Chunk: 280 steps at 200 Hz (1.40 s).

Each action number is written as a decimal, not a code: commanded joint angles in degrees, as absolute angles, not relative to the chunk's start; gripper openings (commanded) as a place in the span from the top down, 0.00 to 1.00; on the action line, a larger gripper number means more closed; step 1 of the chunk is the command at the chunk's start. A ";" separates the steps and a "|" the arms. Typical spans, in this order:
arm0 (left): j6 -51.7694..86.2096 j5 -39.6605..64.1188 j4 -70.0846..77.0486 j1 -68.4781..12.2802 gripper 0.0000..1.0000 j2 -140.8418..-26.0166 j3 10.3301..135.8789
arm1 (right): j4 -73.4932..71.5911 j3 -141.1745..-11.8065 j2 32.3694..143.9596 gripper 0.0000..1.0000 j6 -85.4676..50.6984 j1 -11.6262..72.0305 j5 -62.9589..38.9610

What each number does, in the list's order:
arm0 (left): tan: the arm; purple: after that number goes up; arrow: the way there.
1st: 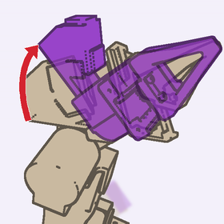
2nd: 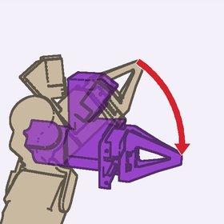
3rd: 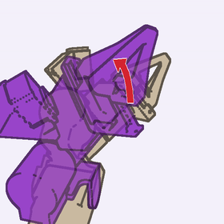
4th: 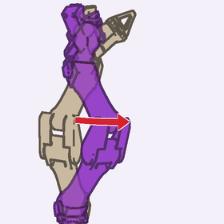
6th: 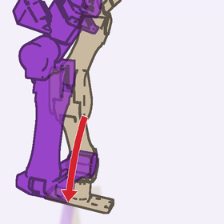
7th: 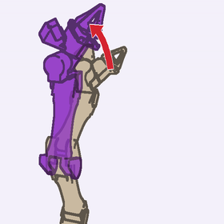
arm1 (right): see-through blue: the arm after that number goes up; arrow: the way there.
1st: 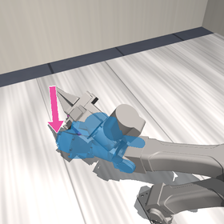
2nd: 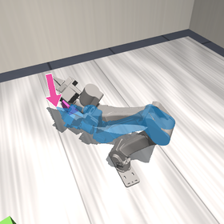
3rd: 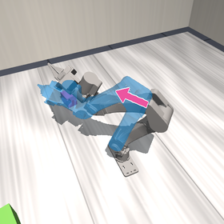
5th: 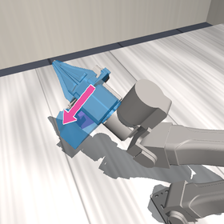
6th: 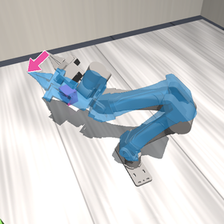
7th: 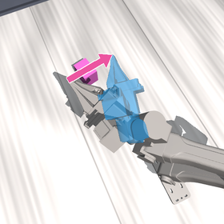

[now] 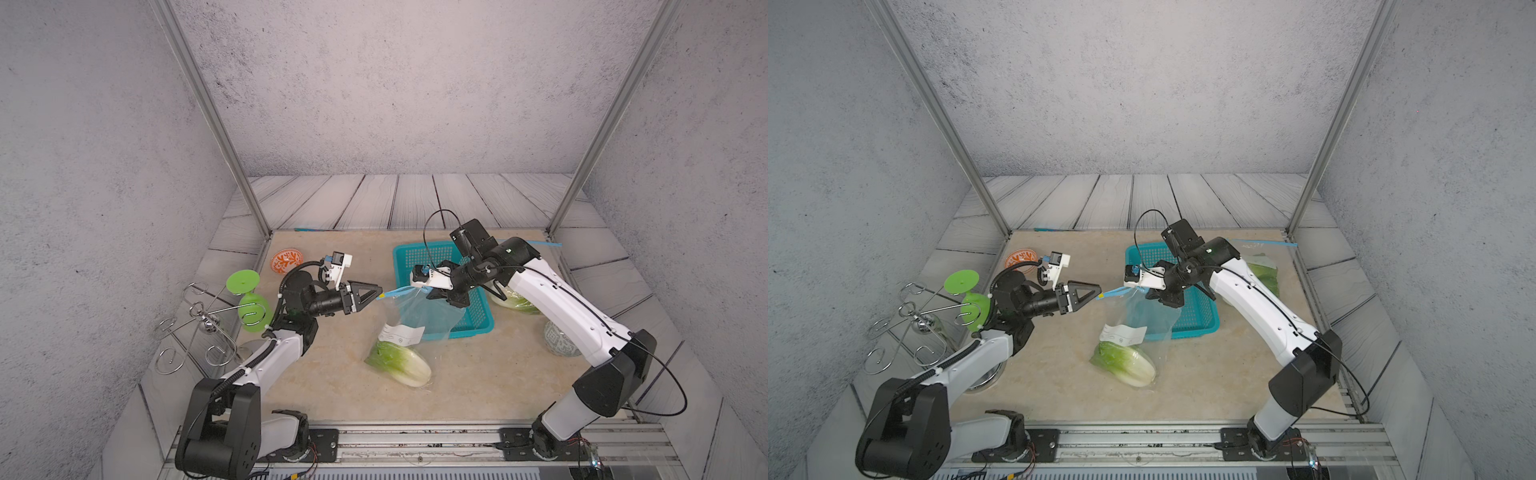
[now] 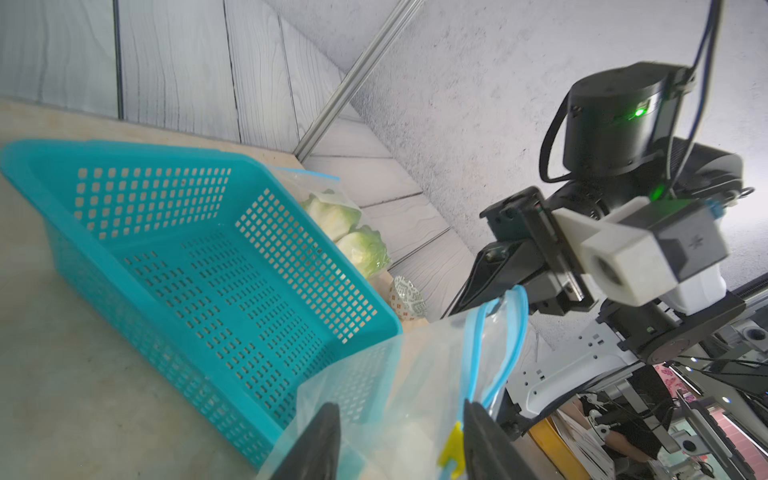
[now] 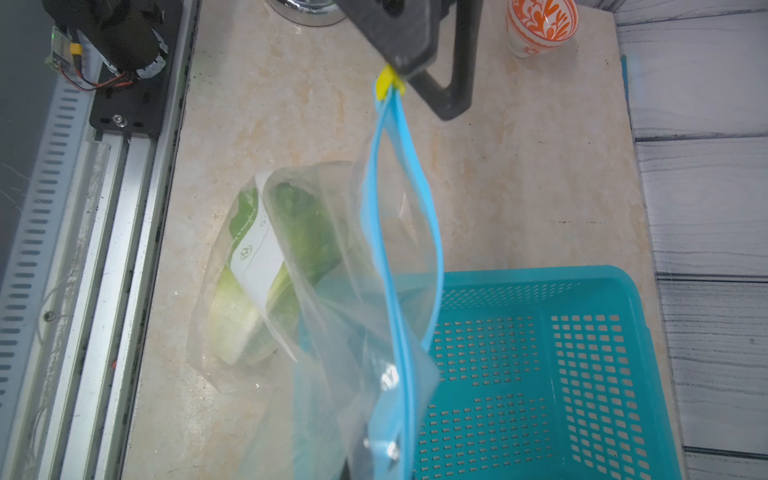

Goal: Put the chinese cabbages into a zipper bag and zip it
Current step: Adjust the zipper food storage bag at the center of the board.

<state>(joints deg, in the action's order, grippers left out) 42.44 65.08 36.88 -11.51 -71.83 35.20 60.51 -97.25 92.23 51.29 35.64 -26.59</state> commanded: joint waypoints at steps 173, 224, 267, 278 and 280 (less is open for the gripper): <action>6.16 55.48 -1.82 -17.05 0.95 -61.63 47.58 | 63.43 -98.86 88.98 1.00 52.65 33.18 -32.98; -4.43 51.01 -22.53 -16.97 0.98 -59.64 59.10 | 66.54 -98.84 89.26 1.00 53.72 33.22 -31.72; -0.47 51.81 -23.59 -15.73 0.76 -59.86 60.91 | 67.11 -100.26 88.91 1.00 53.61 33.21 -33.05; 4.15 56.87 -18.01 -14.17 0.63 -59.52 58.98 | 66.98 -99.97 88.62 1.00 53.78 33.20 -33.28; 4.95 57.66 -16.85 -13.98 0.62 -59.51 58.56 | 66.91 -99.94 88.60 1.00 53.79 33.22 -33.35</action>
